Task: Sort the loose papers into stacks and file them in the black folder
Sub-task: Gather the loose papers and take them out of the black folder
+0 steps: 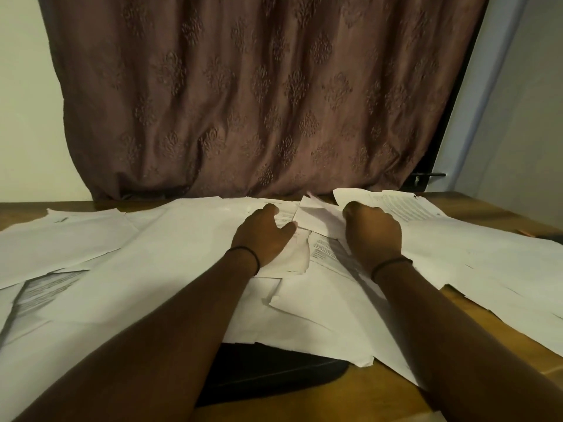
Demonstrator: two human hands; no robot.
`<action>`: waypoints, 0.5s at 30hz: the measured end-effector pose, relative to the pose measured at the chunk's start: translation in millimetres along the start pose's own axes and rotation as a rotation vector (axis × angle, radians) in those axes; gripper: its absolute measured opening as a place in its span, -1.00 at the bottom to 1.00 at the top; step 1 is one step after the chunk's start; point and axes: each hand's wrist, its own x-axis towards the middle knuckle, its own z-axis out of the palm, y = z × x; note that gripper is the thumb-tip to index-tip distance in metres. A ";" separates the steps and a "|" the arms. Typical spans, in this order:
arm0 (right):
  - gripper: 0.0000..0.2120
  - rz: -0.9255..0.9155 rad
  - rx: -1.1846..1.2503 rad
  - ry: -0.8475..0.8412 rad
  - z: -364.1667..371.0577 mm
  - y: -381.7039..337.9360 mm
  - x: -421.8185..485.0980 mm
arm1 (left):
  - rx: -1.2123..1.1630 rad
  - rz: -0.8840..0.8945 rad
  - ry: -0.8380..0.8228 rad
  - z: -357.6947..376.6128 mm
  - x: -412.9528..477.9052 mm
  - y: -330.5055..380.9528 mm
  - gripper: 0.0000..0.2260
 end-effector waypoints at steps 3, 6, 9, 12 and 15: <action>-0.83 0.005 0.352 0.377 -20.7 -14.8 -9.5 | -0.197 -0.061 0.104 -3.0 2.6 2.9 -0.52; -0.83 0.160 0.839 0.581 -39.9 -31.2 -16.0 | -0.588 -0.112 0.179 -12.3 0.5 7.7 -0.48; -0.82 0.419 1.112 0.593 -40.2 -30.3 -10.5 | -0.948 -0.114 0.087 -26.1 -4.1 10.5 -0.44; -0.76 0.599 1.196 0.534 -33.0 -15.8 -2.5 | -0.973 -0.092 0.055 -37.4 -3.4 5.6 -0.27; -0.77 0.718 1.248 0.495 -31.5 -4.8 3.2 | -0.962 -0.026 0.017 -46.9 -4.7 4.1 -0.54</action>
